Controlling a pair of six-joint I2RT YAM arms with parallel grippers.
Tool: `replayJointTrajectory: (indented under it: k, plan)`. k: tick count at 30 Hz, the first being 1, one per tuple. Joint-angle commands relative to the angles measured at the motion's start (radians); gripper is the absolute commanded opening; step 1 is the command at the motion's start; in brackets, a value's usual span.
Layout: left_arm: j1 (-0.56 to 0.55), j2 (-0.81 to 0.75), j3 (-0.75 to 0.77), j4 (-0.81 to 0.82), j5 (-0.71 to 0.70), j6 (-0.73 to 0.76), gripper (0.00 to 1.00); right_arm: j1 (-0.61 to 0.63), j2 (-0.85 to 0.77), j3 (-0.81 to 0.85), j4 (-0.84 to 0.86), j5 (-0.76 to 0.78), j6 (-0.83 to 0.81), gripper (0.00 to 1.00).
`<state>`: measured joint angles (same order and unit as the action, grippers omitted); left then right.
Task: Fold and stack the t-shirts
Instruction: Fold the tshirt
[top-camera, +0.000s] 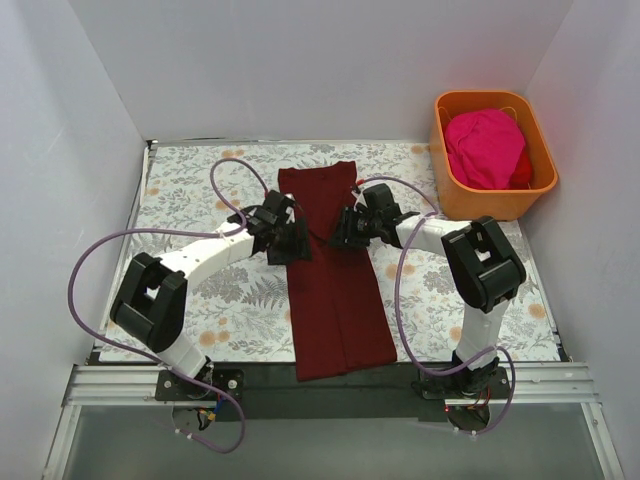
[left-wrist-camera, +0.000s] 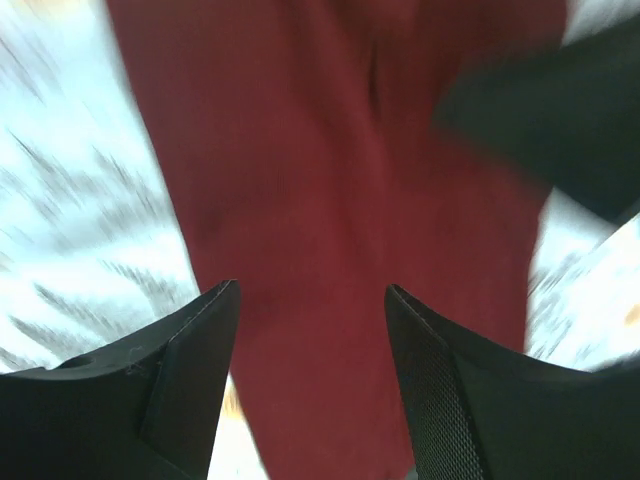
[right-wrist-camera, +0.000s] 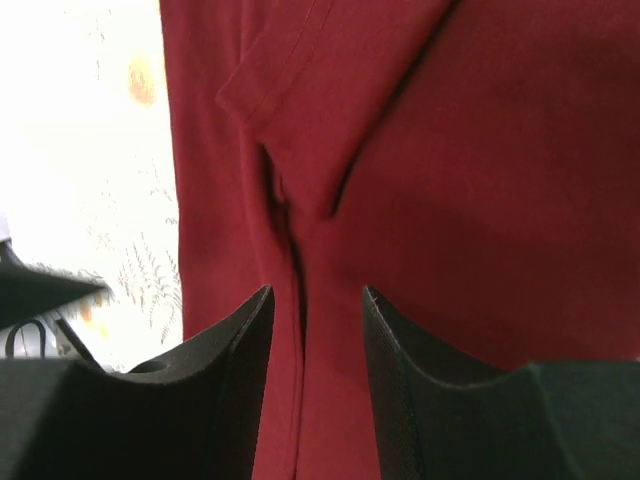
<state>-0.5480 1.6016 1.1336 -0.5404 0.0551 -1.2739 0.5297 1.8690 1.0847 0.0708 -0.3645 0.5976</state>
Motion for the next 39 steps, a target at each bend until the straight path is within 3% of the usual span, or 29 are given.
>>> replayJointTrajectory:
  k: [1, 12, 19, 20, 22, 31, 39]
  plan:
    - [-0.052, -0.066, -0.069, -0.004, 0.078, -0.038, 0.58, 0.001, 0.022, 0.052, 0.132, -0.014, 0.057, 0.46]
    - [-0.141, -0.094, -0.209, -0.026, 0.121, -0.102, 0.52, -0.004, 0.133, 0.103, 0.167, -0.044, 0.122, 0.44]
    - [-0.170, -0.088, -0.233, -0.078, 0.155, -0.117, 0.46, -0.013, 0.147, 0.098, 0.179, -0.047, 0.126, 0.22]
    - [-0.170, -0.092, -0.244, -0.095, 0.161, -0.119, 0.45, -0.019, 0.142, 0.098, 0.178, -0.050, 0.120, 0.12]
    - [-0.170, -0.095, -0.253, -0.119, 0.158, -0.119, 0.44, -0.030, 0.133, 0.086, 0.178, -0.051, 0.111, 0.01]
    - [-0.170, -0.120, -0.301, -0.190, 0.199, -0.139, 0.41, -0.073, 0.085, 0.069, 0.172, -0.074, 0.059, 0.01]
    - [-0.171, -0.149, -0.331, -0.210, 0.247, -0.134, 0.40, -0.077, 0.137, 0.089, 0.144, -0.119, 0.036, 0.01]
